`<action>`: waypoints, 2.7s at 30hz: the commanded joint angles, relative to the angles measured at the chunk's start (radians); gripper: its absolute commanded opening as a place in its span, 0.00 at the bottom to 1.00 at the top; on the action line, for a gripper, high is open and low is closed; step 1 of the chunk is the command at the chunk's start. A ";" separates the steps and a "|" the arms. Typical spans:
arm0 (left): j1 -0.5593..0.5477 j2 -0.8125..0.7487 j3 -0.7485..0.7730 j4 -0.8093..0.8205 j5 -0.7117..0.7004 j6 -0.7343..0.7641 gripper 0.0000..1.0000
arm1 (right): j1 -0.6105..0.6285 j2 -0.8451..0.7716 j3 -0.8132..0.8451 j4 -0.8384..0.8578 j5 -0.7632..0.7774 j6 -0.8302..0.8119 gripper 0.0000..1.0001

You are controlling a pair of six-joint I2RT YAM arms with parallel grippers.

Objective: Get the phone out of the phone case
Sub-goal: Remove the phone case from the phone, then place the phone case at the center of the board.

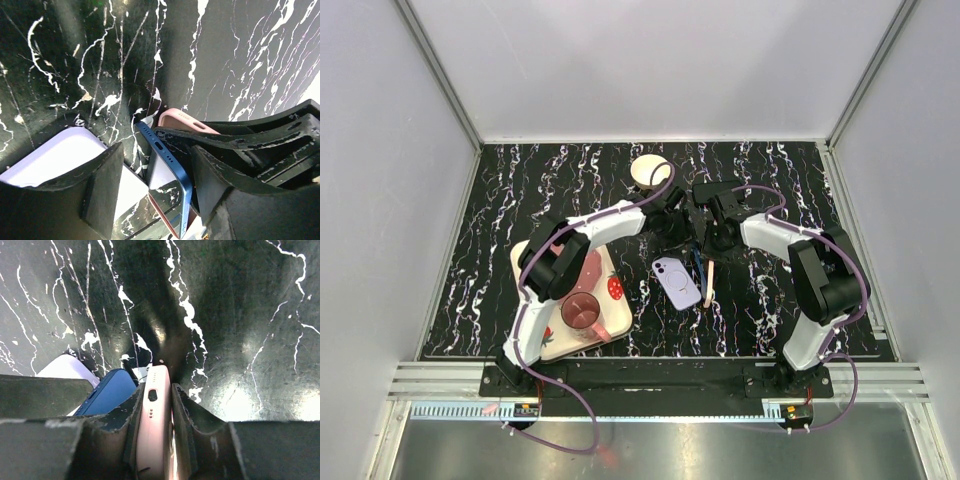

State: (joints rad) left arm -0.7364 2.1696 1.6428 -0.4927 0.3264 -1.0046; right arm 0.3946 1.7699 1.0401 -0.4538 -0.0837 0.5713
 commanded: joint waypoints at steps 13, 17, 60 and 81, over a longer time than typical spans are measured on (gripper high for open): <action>-0.031 -0.022 0.080 -0.126 -0.032 -0.009 0.28 | 0.021 -0.138 0.112 -0.187 0.341 0.036 0.19; -0.020 -0.037 0.095 -0.126 -0.027 -0.020 0.16 | 0.021 -0.173 0.156 -0.197 0.390 0.022 0.00; 0.522 -0.226 -0.080 0.148 0.240 0.362 0.00 | -0.626 -0.348 -0.043 0.087 0.123 -0.071 1.00; 0.603 -0.005 0.030 0.209 0.171 0.323 0.00 | 0.153 -0.327 -0.011 -0.101 -0.137 -0.143 1.00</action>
State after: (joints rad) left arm -0.1482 2.1376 1.6096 -0.3328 0.5117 -0.6743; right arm 0.4690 1.3956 0.9684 -0.4469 -0.1837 0.4816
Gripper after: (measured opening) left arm 0.098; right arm 0.994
